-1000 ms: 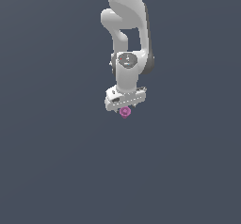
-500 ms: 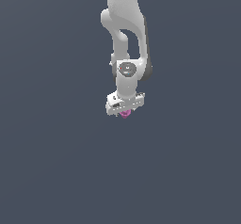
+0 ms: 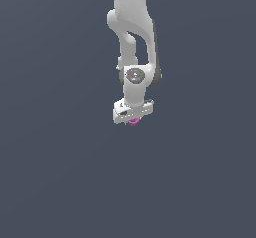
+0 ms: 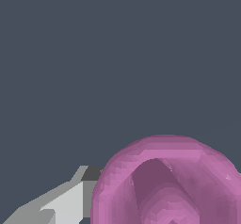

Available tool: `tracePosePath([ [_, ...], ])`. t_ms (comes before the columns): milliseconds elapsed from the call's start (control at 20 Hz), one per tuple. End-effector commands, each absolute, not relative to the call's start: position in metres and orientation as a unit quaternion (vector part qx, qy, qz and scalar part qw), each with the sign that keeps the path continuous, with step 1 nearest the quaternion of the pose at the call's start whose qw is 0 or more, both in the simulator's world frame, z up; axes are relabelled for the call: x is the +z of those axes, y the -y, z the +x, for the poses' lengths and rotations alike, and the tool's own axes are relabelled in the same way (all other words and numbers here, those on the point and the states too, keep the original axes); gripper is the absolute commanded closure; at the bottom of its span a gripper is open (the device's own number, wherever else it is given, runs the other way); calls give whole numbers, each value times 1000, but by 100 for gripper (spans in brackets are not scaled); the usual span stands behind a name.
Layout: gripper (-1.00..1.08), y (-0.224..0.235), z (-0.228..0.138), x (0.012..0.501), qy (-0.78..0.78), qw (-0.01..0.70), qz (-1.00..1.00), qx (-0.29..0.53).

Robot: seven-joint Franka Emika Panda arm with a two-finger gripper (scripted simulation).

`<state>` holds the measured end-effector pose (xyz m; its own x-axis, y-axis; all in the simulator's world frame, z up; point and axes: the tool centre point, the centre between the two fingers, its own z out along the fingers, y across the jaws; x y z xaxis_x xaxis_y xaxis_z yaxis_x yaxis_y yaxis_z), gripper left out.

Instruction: Pick up the object and move it to a goal position.

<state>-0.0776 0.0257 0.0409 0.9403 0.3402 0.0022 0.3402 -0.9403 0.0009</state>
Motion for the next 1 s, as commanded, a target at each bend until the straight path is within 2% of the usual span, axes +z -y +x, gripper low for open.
tracePosePath([
  [0, 108, -26, -78, 40, -173, 0, 985, 0],
  [500, 108, -19, -71, 44, -173, 0, 985, 1],
  [950, 108, 12, -35, 61, -173, 0, 985, 1],
])
